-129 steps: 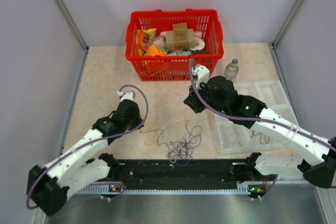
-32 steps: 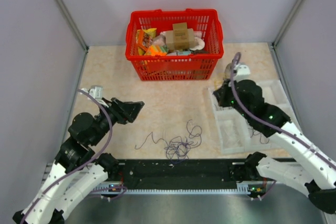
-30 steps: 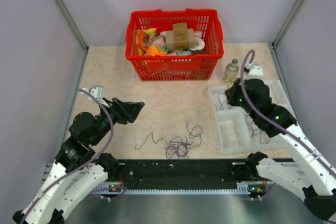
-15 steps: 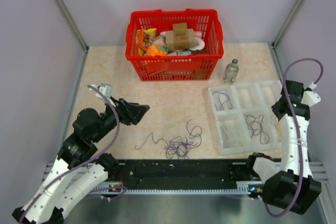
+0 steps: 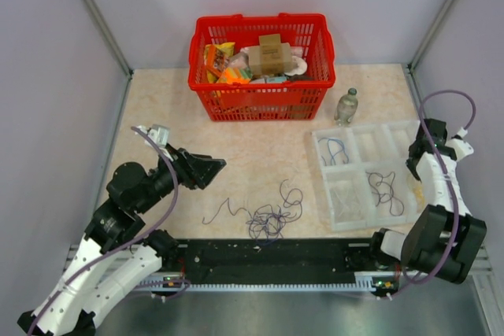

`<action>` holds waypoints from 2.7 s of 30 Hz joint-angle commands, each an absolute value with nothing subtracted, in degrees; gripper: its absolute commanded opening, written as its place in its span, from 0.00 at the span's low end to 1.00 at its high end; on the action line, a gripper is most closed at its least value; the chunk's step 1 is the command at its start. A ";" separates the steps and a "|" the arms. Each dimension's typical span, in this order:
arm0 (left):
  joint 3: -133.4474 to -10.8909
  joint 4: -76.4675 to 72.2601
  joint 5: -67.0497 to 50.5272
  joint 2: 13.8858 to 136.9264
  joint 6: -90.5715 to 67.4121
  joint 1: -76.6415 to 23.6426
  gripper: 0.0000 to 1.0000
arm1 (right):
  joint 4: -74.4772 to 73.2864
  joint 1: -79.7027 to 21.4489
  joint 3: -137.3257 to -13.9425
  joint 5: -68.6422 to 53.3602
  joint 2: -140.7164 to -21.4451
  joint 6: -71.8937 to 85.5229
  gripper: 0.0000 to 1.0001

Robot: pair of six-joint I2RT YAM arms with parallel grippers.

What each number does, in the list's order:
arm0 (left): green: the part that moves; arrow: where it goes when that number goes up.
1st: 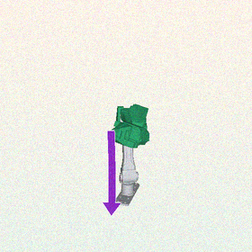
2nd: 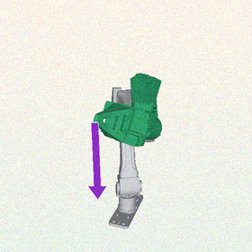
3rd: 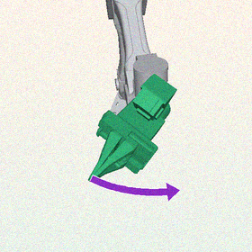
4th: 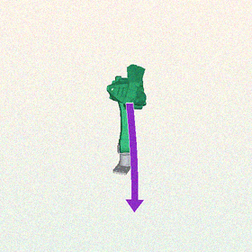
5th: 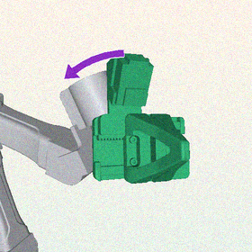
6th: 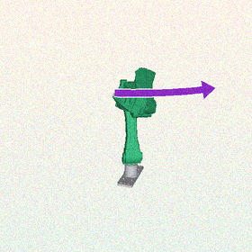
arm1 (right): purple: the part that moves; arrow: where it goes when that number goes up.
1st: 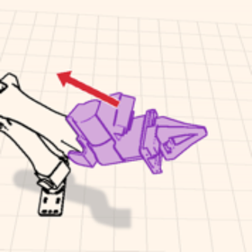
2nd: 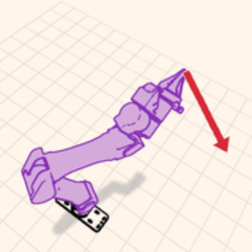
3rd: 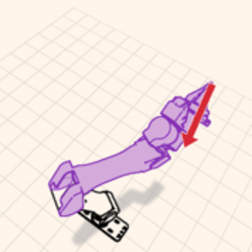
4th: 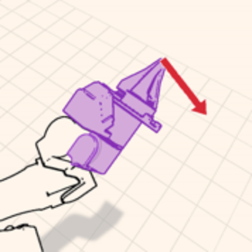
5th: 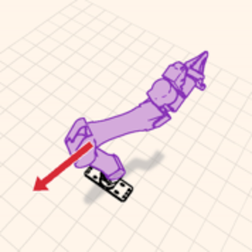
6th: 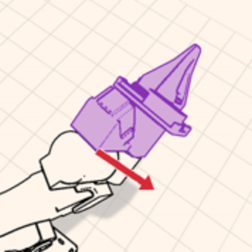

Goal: Untangle the cables

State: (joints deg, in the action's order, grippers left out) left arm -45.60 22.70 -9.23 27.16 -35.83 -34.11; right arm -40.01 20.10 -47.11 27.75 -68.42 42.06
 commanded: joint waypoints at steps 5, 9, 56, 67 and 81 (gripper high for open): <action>-46.85 22.85 -7.74 25.40 -34.63 -33.93 0.66 | -32.08 25.13 -42.28 24.34 -71.54 43.51 0.00; -47.02 23.38 -8.00 25.40 -34.45 -34.01 0.66 | -31.82 25.22 -41.84 26.46 -71.19 43.07 0.06; -37.61 8.78 -22.62 68.19 -39.29 -45.61 0.55 | -4.94 -43.95 -30.95 -27.49 -56.51 31.63 0.79; -41.39 11.69 -18.73 75.59 -35.77 -48.69 0.35 | 9.75 -44.47 -19.77 -33.49 -57.74 39.81 0.67; -45.17 12.40 -16.61 66.90 -35.06 -48.69 0.00 | 18.46 -48.34 -22.58 -30.77 -69.17 43.59 0.55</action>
State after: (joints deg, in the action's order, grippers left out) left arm -42.59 14.15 -16.38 71.22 -35.40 -48.49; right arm 14.61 -47.22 -19.22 -32.82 -68.12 43.40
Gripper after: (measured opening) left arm 0.009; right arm 0.599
